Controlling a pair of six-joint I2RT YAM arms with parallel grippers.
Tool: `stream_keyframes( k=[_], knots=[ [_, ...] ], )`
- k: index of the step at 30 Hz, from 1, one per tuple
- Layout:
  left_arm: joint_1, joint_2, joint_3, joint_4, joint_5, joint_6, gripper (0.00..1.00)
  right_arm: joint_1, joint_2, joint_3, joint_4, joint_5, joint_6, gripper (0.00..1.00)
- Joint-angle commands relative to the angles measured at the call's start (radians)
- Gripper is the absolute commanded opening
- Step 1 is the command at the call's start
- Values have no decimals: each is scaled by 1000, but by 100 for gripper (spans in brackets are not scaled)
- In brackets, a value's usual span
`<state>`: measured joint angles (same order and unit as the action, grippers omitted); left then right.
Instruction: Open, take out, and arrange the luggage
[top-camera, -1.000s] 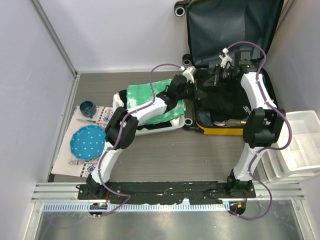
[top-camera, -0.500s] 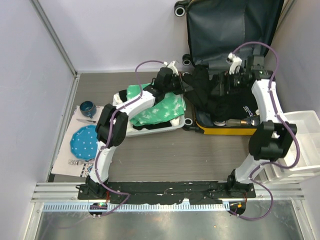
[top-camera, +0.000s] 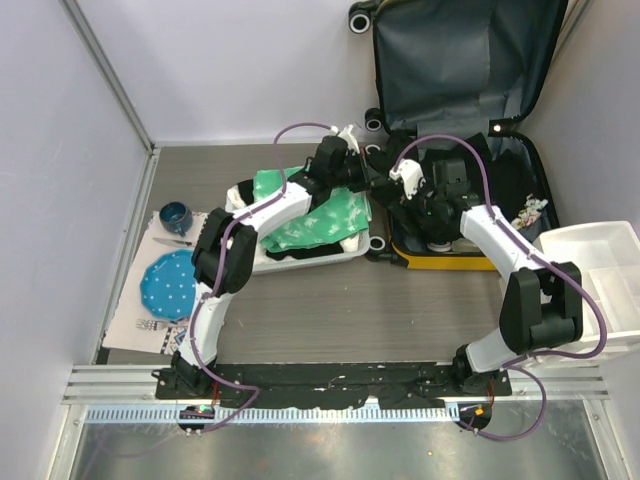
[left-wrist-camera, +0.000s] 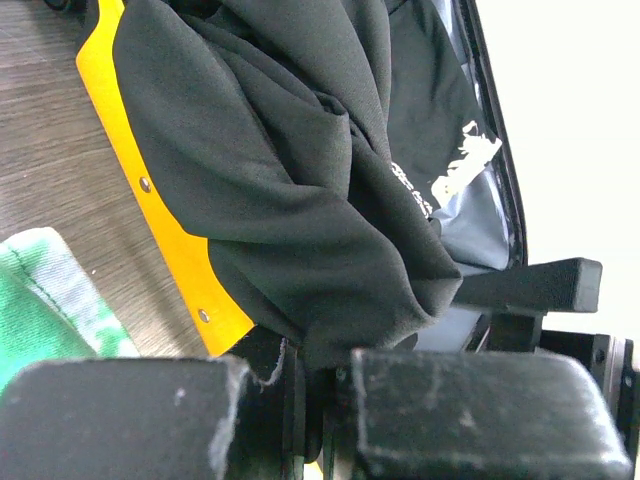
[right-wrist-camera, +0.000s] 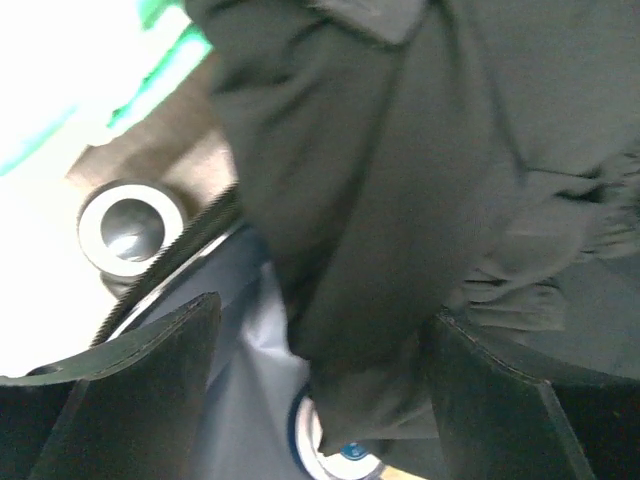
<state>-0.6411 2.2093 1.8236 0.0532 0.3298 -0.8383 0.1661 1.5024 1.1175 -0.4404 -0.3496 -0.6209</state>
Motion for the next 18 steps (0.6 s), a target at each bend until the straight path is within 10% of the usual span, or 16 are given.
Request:
stream_keyframes(
  k=[1, 6, 18],
  knots=[
    [3, -69, 26, 17, 17, 13, 0, -2, 25, 11, 207, 185, -26, 81],
    [6, -80, 48, -6, 20, 40, 0, -2, 16, 74, 126, 149, -25, 1],
    [86, -177, 177, -265, 130, 234, 0, 93, -122, 225, 54, -57, 29, 0]
  ],
)
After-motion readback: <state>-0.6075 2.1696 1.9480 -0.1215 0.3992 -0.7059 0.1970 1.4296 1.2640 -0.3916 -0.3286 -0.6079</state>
